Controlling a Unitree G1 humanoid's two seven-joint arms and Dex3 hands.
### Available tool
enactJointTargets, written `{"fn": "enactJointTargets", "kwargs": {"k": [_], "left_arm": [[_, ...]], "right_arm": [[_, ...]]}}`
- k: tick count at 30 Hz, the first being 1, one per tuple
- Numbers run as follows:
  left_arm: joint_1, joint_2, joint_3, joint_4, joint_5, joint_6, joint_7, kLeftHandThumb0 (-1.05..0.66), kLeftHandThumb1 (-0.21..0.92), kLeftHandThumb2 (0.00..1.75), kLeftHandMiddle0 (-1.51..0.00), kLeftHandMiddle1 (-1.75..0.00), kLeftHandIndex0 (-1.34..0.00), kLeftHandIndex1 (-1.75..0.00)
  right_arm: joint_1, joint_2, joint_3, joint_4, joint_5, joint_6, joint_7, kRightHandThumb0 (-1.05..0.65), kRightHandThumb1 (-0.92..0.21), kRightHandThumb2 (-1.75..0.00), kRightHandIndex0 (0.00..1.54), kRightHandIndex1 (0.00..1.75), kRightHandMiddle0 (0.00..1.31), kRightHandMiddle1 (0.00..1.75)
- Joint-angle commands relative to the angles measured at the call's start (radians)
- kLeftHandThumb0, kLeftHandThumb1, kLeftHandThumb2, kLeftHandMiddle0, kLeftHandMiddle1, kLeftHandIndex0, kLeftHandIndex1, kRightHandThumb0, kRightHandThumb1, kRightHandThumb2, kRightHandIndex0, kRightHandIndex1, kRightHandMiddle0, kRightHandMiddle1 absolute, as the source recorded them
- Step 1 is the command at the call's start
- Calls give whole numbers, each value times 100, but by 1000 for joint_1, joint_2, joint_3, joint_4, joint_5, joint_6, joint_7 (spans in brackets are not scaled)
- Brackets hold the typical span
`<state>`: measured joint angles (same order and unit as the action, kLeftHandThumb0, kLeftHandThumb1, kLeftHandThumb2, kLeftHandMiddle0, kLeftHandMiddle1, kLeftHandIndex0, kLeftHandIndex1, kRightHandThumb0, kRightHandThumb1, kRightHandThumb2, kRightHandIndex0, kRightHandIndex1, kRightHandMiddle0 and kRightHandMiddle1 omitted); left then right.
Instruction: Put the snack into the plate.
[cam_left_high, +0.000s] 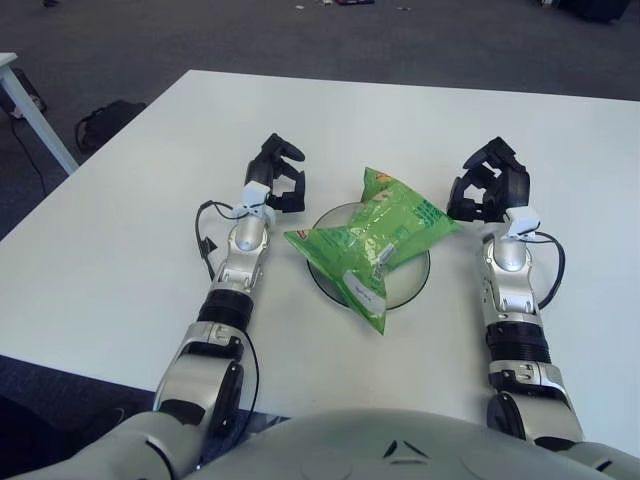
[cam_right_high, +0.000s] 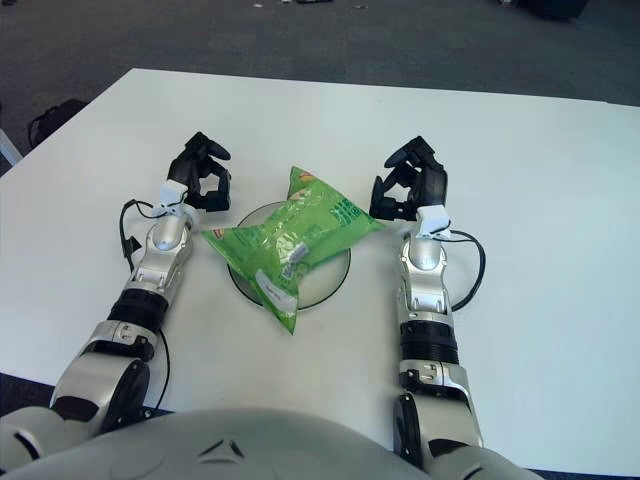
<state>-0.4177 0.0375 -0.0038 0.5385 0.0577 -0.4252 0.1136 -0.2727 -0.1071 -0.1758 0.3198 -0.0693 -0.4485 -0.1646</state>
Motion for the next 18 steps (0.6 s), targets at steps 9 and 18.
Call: {"fn": "enactJointTargets", "kwargs": {"k": [9, 18], "left_arm": [[96, -24, 19, 35, -21, -26, 1, -1, 21, 145, -58, -175, -57, -175], [102, -38, 33, 21, -18, -13, 12, -1, 22, 143, -57, -175, -56, -175]], "right_arm": [[71, -60, 9, 296, 2, -108, 46, -50, -27, -138, 134, 175, 66, 175], [52, -56, -10, 309, 76, -43, 88, -50, -27, -137, 132, 175, 65, 175]]}}
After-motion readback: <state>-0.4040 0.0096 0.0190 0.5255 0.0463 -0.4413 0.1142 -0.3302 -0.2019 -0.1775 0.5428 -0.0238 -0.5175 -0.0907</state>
